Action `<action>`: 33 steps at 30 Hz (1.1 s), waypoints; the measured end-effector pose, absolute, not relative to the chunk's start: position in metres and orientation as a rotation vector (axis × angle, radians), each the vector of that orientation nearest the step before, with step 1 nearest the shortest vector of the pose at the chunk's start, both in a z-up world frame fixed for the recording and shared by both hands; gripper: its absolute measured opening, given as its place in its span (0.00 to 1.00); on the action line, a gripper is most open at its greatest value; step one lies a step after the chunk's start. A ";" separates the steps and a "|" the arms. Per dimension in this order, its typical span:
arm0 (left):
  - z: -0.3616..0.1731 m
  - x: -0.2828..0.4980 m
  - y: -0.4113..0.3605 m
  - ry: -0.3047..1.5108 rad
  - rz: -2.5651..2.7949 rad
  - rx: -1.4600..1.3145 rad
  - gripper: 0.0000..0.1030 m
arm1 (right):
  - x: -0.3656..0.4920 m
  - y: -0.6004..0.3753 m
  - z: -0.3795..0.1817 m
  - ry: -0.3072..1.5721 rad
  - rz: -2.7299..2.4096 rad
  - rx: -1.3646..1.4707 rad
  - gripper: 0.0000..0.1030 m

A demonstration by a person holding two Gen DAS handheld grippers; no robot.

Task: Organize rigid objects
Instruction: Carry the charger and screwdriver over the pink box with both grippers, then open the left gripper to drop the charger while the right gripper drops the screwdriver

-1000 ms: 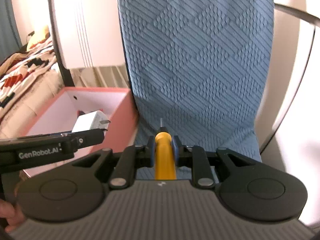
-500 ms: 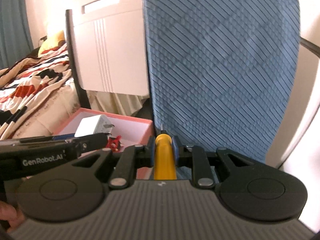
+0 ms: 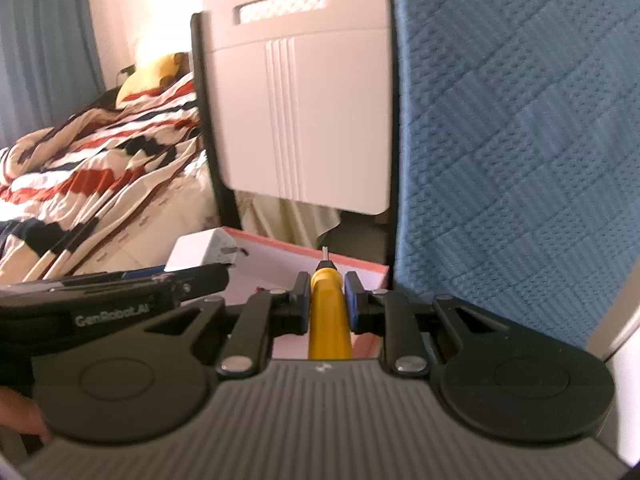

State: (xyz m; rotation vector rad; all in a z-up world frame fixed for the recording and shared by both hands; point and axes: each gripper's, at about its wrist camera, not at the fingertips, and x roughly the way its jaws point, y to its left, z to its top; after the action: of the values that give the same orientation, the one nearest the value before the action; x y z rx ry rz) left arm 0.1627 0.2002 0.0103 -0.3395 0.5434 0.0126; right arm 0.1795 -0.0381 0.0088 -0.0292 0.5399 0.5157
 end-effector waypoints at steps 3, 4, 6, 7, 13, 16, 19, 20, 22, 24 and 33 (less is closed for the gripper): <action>-0.005 0.163 0.212 0.570 0.028 -0.351 0.48 | 0.182 -0.022 -0.002 0.566 0.535 -0.044 0.21; -0.011 0.163 0.215 0.580 0.035 -0.357 0.48 | 0.183 -0.017 -0.007 0.577 0.540 -0.048 0.21; -0.024 0.163 0.221 0.601 0.043 -0.369 0.48 | 0.186 -0.008 -0.018 0.603 0.548 -0.054 0.21; -0.030 0.164 0.225 0.610 0.048 -0.376 0.48 | 0.187 -0.004 -0.023 0.615 0.552 -0.057 0.21; -0.069 0.167 0.242 0.666 0.071 -0.403 0.48 | 0.195 0.012 -0.057 0.694 0.559 -0.070 0.21; -0.085 0.171 0.245 0.694 0.077 -0.403 0.48 | 0.199 0.019 -0.073 0.726 0.555 -0.083 0.21; -0.100 0.176 0.246 0.726 0.082 -0.400 0.48 | 0.203 0.020 -0.088 0.763 0.550 -0.077 0.21; -0.104 0.177 0.246 0.736 0.081 -0.398 0.48 | 0.204 0.021 -0.093 0.773 0.548 -0.079 0.21; -0.111 0.180 0.247 0.752 0.079 -0.401 0.48 | 0.207 0.022 -0.101 0.793 0.542 -0.083 0.21; -0.117 0.181 0.247 0.765 0.077 -0.409 0.48 | 0.208 0.022 -0.108 0.812 0.536 -0.081 0.21; -0.115 0.181 0.240 0.774 0.053 -0.393 0.49 | 0.210 0.017 -0.128 0.866 0.513 -0.076 0.22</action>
State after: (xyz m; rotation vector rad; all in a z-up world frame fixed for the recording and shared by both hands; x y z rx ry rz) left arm 0.1812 0.2396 -0.1149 -0.3934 0.7738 0.0534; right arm 0.2100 0.0173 -0.1279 -0.0760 0.8659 0.5125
